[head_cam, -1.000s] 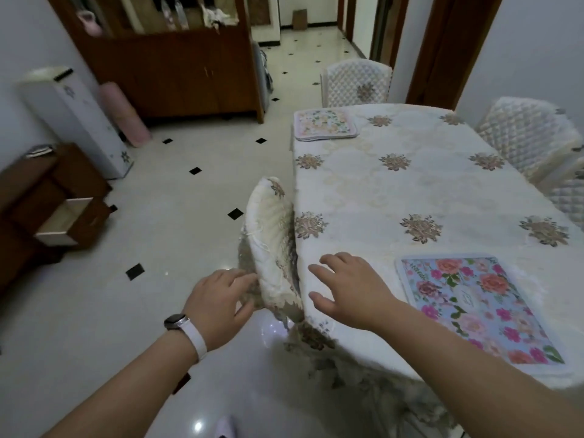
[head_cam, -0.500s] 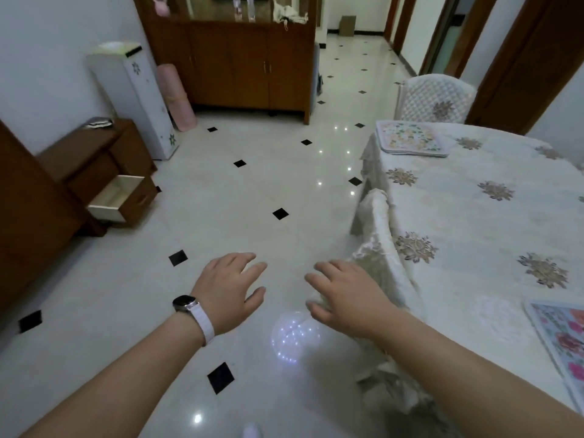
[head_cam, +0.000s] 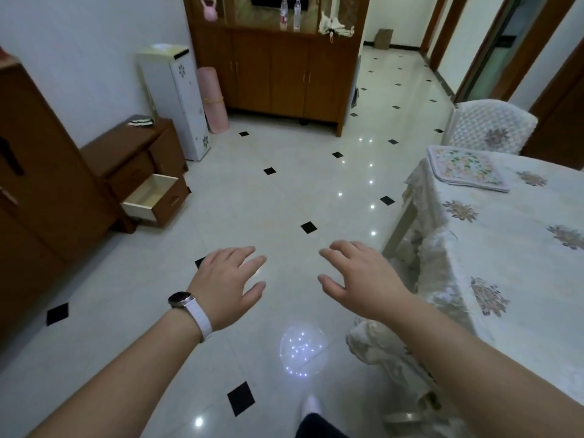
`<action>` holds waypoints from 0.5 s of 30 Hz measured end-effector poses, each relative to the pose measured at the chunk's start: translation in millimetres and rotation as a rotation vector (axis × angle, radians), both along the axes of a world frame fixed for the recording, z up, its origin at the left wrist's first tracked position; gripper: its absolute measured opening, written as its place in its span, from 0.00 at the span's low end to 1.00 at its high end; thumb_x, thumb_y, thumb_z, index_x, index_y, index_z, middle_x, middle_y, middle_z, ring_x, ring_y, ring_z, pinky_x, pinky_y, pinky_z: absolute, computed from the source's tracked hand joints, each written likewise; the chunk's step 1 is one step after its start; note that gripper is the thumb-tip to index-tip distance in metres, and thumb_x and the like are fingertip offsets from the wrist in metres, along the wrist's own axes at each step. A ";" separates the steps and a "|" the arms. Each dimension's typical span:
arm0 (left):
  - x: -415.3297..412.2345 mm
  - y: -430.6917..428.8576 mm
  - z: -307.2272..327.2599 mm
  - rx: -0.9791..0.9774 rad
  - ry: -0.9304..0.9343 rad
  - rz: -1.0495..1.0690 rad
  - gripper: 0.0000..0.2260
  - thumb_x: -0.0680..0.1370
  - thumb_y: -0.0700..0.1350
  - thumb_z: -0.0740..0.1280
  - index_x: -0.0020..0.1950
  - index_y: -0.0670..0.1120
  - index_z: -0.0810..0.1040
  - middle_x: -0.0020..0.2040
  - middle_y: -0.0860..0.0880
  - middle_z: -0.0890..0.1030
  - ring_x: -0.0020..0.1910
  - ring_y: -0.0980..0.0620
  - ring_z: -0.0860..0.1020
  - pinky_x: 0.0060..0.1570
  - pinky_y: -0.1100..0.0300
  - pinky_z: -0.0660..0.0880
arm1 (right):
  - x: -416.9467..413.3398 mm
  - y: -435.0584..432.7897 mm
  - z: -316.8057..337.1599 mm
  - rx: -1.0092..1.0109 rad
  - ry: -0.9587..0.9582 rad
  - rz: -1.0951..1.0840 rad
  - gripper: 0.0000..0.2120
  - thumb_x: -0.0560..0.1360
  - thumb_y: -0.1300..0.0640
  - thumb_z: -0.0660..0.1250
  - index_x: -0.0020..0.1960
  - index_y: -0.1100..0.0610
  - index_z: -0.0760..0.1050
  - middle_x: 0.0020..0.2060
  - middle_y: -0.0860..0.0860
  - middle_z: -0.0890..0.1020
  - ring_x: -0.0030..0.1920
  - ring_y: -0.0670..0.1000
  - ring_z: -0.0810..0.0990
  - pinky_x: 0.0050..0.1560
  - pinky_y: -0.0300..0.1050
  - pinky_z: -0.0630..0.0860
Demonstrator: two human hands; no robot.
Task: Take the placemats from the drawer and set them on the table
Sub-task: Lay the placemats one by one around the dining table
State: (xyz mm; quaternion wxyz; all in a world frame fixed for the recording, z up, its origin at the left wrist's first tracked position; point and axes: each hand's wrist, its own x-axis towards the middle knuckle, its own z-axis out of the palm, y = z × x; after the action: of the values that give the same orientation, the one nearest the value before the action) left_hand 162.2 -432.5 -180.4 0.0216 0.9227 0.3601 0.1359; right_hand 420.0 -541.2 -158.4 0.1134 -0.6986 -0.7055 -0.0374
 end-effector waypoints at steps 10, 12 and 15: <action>75.4 113.1 -5.0 -0.013 0.052 0.019 0.22 0.74 0.58 0.60 0.63 0.50 0.79 0.60 0.46 0.80 0.57 0.44 0.79 0.58 0.47 0.73 | 78.7 128.7 -26.2 -0.047 0.030 -0.006 0.25 0.74 0.39 0.56 0.62 0.53 0.77 0.55 0.51 0.81 0.55 0.56 0.79 0.53 0.51 0.76; 107.4 144.6 -3.5 -0.019 0.089 0.007 0.23 0.74 0.59 0.59 0.64 0.50 0.78 0.61 0.46 0.80 0.57 0.44 0.79 0.58 0.47 0.73 | 107.7 152.9 -28.3 -0.048 0.045 -0.026 0.25 0.74 0.40 0.56 0.61 0.53 0.77 0.54 0.51 0.81 0.54 0.56 0.80 0.52 0.51 0.76; 165.7 188.4 0.5 -0.002 0.106 -0.046 0.23 0.74 0.59 0.59 0.64 0.50 0.78 0.61 0.46 0.80 0.58 0.44 0.79 0.60 0.44 0.72 | 156.9 179.4 -27.2 -0.038 0.072 -0.065 0.24 0.74 0.40 0.57 0.61 0.53 0.78 0.54 0.50 0.81 0.53 0.56 0.80 0.51 0.51 0.76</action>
State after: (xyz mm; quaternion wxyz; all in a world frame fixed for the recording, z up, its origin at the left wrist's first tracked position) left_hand 327.9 -244.1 -179.9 0.0065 0.9367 0.3394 0.0861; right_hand 576.9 -361.8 -185.6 0.1242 -0.7241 -0.6784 -0.0024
